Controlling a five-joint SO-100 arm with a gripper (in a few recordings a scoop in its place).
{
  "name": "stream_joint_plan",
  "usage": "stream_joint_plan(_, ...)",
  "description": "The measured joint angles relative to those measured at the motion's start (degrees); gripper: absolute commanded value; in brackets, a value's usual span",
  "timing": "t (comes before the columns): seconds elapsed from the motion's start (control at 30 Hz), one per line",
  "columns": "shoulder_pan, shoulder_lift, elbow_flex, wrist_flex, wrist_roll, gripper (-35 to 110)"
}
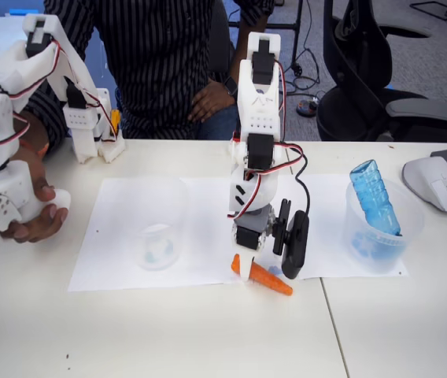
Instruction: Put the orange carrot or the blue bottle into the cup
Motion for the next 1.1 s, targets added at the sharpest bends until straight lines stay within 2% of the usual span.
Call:
stream_joint_plan(0.37, -0.4, 2.1, 0.1, 2.8, -0.7, 3)
stream_joint_plan(1.1, -0.4, 23.8, 0.1, 15.6, -1.1, 3)
